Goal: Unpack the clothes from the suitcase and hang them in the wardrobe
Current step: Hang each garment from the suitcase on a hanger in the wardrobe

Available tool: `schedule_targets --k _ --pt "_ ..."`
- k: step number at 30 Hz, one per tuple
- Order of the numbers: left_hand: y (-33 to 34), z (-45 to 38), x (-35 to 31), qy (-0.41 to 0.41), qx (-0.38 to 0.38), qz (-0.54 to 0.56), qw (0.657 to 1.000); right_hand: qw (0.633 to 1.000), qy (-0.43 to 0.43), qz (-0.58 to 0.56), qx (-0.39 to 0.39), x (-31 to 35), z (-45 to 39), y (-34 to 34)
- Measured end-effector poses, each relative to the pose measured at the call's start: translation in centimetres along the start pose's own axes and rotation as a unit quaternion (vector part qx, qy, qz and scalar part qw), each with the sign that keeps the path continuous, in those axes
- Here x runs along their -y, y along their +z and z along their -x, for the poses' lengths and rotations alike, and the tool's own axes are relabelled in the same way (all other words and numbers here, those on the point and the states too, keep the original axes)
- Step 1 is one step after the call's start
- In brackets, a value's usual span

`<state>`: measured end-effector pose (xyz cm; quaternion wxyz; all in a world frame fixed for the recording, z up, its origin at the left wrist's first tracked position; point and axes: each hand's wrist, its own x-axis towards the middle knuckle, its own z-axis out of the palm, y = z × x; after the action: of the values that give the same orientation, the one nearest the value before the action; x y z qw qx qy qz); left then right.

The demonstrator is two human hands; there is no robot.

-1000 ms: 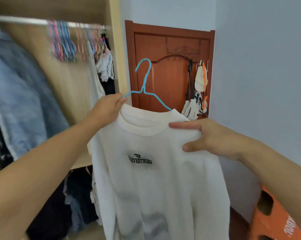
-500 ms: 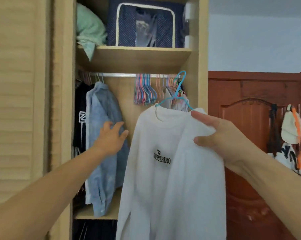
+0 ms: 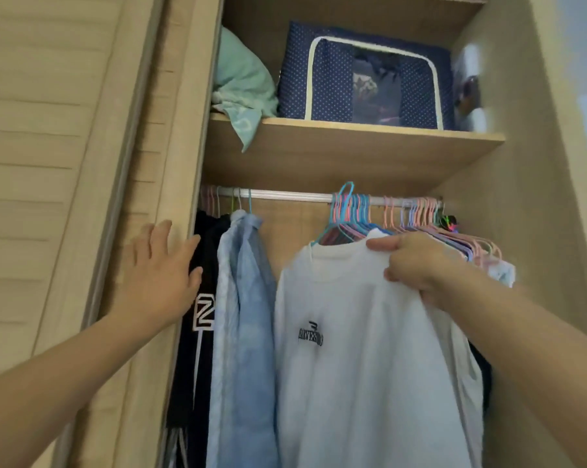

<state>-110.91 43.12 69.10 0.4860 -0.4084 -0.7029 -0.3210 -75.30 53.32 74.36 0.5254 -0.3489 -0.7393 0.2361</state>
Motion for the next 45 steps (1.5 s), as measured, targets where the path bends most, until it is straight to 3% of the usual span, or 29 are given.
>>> schedule_targets --k 5,10,14,18,26,30,36,41,45 --pt "3.1 -3.1 2.1 0.022 -0.047 -0.051 0.997 0.997 0.017 -0.013 -0.072 -0.1 -7.0 4.0" --pt "4.2 -6.2 0.4 -0.032 -0.087 0.030 0.995 0.985 -0.051 0.103 -0.128 3.3 -13.5 6.9" --pt "5.4 -6.3 0.1 -0.034 -0.125 0.013 0.991 0.964 -0.077 0.171 -0.188 4.5 -17.6 11.0" --pt "5.8 -6.3 0.5 -0.034 -0.150 0.009 0.988 0.938 -0.124 0.274 -0.171 2.4 -18.8 13.9" --pt "5.6 -6.0 0.2 -0.029 -0.158 -0.003 0.987 0.915 -0.086 0.382 -0.097 -2.0 -20.2 13.4" --pt "5.8 -6.1 0.2 -0.028 -0.164 0.000 0.986 0.867 -0.112 0.482 -0.048 -2.1 -19.9 12.8" --pt "5.9 -6.1 0.3 -0.028 -0.168 -0.001 0.985 0.783 -0.098 0.602 -0.123 -3.3 -19.5 11.5" --pt "6.0 -6.3 0.2 -0.032 -0.164 -0.006 0.986 0.794 -0.076 0.592 -0.119 -4.8 -20.2 8.4" --pt "5.9 -6.2 -0.3 -0.033 -0.154 -0.023 0.987 0.843 -0.099 0.522 -0.085 -4.3 -20.5 8.4"
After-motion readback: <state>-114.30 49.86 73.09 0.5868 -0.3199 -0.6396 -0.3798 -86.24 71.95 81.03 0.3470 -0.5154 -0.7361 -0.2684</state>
